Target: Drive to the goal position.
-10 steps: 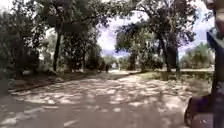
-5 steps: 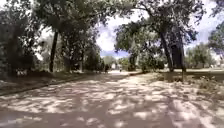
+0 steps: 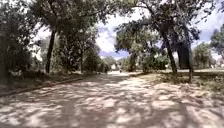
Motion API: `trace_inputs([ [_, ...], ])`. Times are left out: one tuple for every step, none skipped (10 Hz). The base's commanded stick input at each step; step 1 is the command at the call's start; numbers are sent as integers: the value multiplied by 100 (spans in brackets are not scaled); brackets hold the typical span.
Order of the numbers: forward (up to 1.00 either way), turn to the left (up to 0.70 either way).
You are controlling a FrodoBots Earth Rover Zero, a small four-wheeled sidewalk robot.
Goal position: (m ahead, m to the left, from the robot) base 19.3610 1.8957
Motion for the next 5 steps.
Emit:
trace_inputs([
  [85, 0],
  [85, 0],
  [85, 0],
  [85, 0],
  [85, 0],
])
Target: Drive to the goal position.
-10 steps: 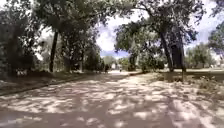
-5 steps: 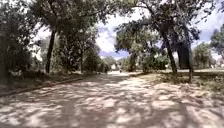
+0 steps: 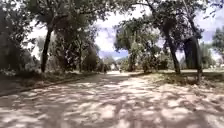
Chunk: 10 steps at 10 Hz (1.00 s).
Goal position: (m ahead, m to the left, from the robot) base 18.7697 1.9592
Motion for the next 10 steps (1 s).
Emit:
trace_inputs([
  [85, 0],
  [85, 0],
  [85, 0],
  [85, -2],
  [85, -10],
  [85, -18],
  [85, -26],
  [85, -34],
  [85, -13],
  [85, 0],
])
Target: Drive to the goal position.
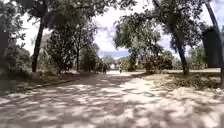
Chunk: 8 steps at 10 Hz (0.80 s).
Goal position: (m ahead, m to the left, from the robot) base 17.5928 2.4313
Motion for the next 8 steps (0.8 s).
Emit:
trace_inputs([
  [85, 0],
  [85, 0],
  [85, 0],
  [85, 0],
  [85, 0],
  [85, 0],
  [85, 0],
  [85, 0],
])
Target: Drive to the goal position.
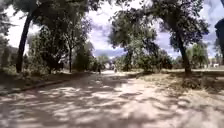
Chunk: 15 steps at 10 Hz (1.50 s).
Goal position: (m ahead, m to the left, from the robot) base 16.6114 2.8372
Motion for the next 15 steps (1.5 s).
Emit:
trace_inputs([
  [85, 0],
  [85, 0],
  [85, 0],
  [85, 0],
  [85, 0],
  [85, 0],
  [85, 0],
  [85, 0],
  [85, 0],
  [85, 0],
  [85, 0],
  [85, 0],
  [85, 0],
  [85, 0],
  [85, 0],
])
